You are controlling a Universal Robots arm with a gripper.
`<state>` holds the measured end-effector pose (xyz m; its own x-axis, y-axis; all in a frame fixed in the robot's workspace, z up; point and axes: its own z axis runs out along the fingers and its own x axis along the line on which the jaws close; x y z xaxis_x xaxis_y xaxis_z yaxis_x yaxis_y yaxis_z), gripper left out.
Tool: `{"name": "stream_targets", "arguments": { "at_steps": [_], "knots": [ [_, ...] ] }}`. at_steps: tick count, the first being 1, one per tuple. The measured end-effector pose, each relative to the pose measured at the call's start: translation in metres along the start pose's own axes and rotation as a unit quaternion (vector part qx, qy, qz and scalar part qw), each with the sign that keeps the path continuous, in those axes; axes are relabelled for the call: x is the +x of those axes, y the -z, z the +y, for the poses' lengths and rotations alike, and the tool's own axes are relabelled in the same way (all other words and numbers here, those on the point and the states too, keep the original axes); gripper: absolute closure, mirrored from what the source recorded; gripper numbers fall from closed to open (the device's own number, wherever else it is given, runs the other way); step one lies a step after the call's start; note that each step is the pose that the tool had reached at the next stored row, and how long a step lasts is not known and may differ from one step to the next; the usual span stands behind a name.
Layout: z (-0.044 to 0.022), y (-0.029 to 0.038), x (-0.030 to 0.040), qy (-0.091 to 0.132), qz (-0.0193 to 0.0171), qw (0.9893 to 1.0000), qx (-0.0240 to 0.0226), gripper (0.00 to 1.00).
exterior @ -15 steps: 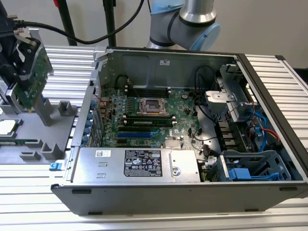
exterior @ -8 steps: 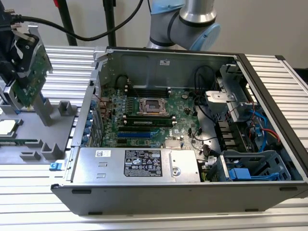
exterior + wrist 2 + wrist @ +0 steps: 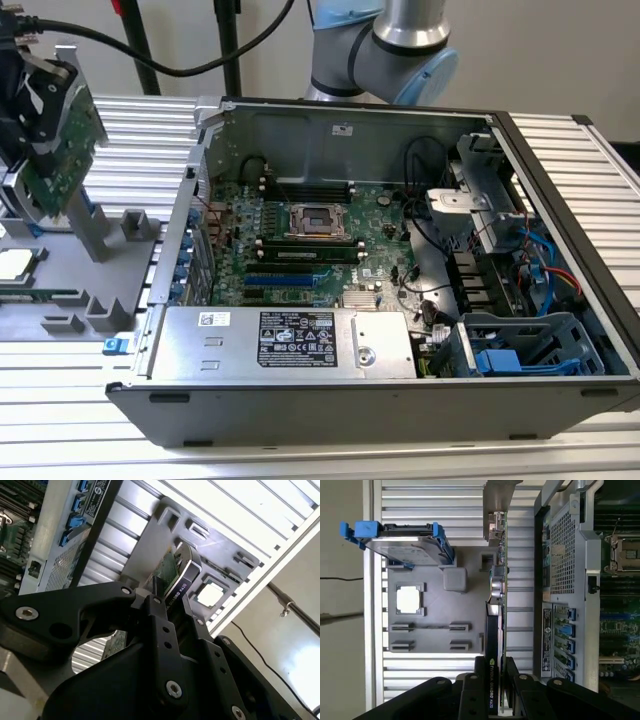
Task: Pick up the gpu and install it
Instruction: 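Pick up the gpu and move the gpu toward the slot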
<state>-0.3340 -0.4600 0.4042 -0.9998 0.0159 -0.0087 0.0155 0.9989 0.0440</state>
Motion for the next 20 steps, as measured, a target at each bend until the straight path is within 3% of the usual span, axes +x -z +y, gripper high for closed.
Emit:
{"name": "stream_targets", "arguments": {
  "at_steps": [12, 20],
  "knots": [
    [0.0001, 0.0035, 0.0000, 0.000, 0.0000, 1.0000, 0.0000, 1.00],
    [0.0005, 0.0116, -0.0001, 0.000, 0.0000, 1.0000, 0.0000, 1.00]
  ]
}}
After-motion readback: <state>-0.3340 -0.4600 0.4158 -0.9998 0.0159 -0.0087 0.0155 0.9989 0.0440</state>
